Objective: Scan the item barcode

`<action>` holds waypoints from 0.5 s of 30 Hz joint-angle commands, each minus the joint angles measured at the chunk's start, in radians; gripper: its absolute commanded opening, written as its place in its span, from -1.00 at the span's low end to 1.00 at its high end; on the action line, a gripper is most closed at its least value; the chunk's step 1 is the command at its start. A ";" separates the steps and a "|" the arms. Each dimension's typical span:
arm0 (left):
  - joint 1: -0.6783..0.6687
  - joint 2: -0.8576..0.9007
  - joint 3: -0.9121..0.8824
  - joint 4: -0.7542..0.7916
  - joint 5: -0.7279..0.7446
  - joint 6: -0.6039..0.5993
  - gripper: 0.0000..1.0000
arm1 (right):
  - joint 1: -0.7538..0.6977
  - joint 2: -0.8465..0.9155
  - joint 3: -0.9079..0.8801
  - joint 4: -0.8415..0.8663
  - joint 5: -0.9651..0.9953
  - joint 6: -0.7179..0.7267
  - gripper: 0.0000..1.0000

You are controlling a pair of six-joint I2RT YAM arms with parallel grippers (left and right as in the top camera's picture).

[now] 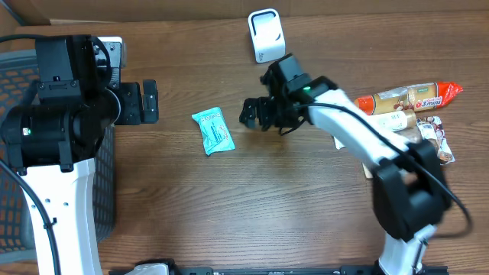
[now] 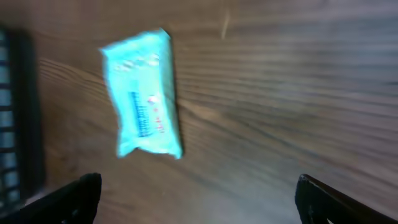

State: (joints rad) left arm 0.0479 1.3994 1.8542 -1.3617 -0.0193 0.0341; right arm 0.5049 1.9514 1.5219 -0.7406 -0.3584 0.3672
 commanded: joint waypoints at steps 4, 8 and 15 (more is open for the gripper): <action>0.004 0.007 0.006 0.004 -0.006 0.019 0.99 | -0.033 -0.179 0.000 -0.085 0.051 0.004 1.00; 0.004 0.007 0.006 0.004 -0.006 0.018 0.99 | -0.046 -0.186 -0.003 -0.137 0.040 0.004 1.00; 0.004 0.007 0.006 0.004 -0.006 0.018 0.99 | -0.046 -0.167 -0.057 -0.139 0.059 0.045 1.00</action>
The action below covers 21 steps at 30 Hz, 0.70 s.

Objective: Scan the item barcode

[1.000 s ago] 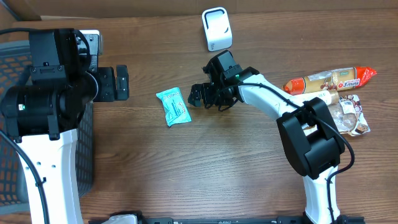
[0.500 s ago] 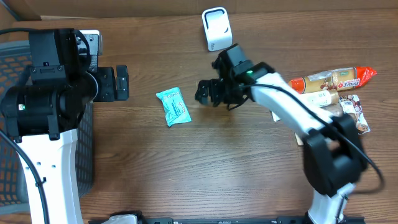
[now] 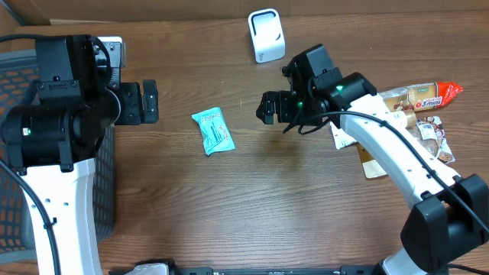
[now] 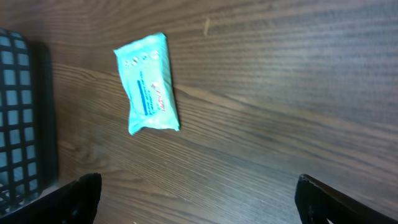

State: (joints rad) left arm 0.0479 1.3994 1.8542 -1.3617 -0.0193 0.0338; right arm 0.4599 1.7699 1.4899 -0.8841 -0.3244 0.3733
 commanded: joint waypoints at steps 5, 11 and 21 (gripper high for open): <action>0.004 0.007 0.006 0.004 -0.006 0.019 0.99 | -0.001 0.017 -0.087 0.081 0.039 0.082 0.96; 0.004 0.007 0.006 0.004 -0.006 0.019 0.99 | -0.001 0.018 -0.180 0.211 0.056 0.205 0.79; 0.004 0.007 0.006 0.004 -0.006 0.019 0.99 | 0.111 0.033 -0.251 0.554 0.005 -0.021 0.41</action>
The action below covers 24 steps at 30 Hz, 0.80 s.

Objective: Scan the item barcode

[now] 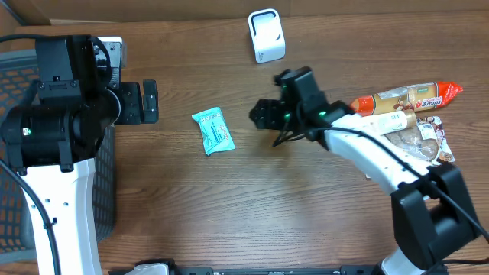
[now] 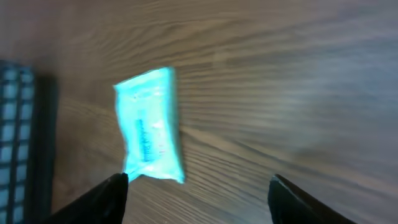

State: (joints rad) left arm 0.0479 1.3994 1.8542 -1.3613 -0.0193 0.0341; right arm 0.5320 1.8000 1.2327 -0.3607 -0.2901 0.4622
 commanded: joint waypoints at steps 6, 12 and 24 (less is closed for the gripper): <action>0.004 0.007 0.006 0.003 -0.006 0.018 0.99 | 0.045 0.100 0.216 -0.046 -0.048 -0.235 0.41; 0.004 0.007 0.006 0.004 -0.006 0.018 0.99 | 0.063 0.332 0.502 -0.184 -0.051 -0.386 0.42; 0.004 0.007 0.006 0.004 -0.006 0.018 0.98 | 0.142 0.511 0.513 -0.139 -0.055 -0.384 0.40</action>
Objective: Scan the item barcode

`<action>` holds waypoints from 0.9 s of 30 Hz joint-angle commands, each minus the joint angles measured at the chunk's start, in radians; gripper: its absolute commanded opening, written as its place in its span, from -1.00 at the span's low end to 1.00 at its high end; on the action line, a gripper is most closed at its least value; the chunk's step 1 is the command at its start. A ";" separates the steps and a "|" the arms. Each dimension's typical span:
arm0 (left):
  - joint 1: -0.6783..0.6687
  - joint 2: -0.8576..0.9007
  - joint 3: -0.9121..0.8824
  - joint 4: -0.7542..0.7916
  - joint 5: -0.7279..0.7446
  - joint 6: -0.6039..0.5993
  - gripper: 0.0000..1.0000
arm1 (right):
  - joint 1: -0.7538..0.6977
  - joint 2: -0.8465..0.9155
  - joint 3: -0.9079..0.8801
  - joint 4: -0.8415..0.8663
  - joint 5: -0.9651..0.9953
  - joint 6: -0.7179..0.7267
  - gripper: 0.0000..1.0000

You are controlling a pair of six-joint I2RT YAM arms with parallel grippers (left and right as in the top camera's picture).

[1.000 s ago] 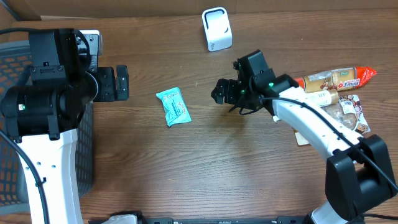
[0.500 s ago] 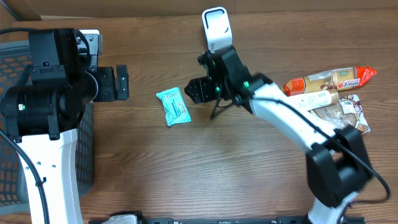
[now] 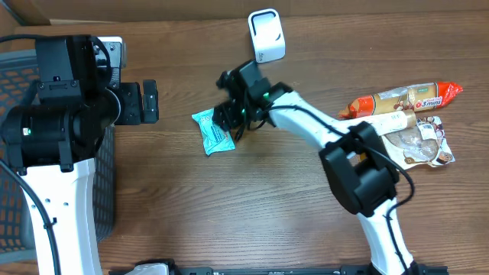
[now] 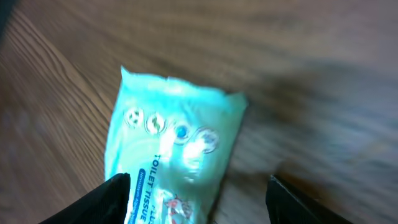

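Note:
A teal toilet-tissue packet (image 3: 212, 131) lies flat on the wooden table, left of centre. It fills the right wrist view (image 4: 174, 149), printed side up. My right gripper (image 3: 229, 116) hovers low over the packet's right end, open, with a fingertip on either side of the packet (image 4: 198, 202). The white barcode scanner (image 3: 266, 36) stands at the table's far edge. My left gripper (image 3: 147, 101) rests at the left, away from the packet; its jaws stand apart with nothing between them.
Several snack packets (image 3: 405, 114) lie in a pile at the right edge. A black mesh basket (image 3: 15, 160) sits at the far left beside the left arm's base.
My right gripper has moved left from mid-table to right over the teal packet, and sits much lower. The packet lies where it was. The left arm has not moved.
My right gripper hovered open just right of the packet, then stood further right and higher, then came back nearer with jaws slightly narrower. Now it is down over the packet, fingers straddling it. The packet and left arm stayed put throughout.

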State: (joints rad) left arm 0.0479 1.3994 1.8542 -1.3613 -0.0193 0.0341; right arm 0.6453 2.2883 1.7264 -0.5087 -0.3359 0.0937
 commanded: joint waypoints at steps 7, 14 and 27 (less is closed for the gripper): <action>0.004 0.007 0.006 0.004 -0.006 0.018 0.99 | 0.069 0.035 -0.008 0.006 -0.001 0.002 0.40; 0.004 0.007 0.006 0.003 -0.006 0.019 0.99 | 0.070 0.073 -0.014 -0.011 0.005 0.061 0.25; 0.004 0.007 0.006 0.003 -0.006 0.018 0.99 | 0.056 0.059 0.010 -0.117 -0.029 0.059 -0.93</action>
State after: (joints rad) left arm 0.0479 1.3994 1.8542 -1.3613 -0.0193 0.0338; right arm 0.7063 2.3230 1.7348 -0.5770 -0.3931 0.1646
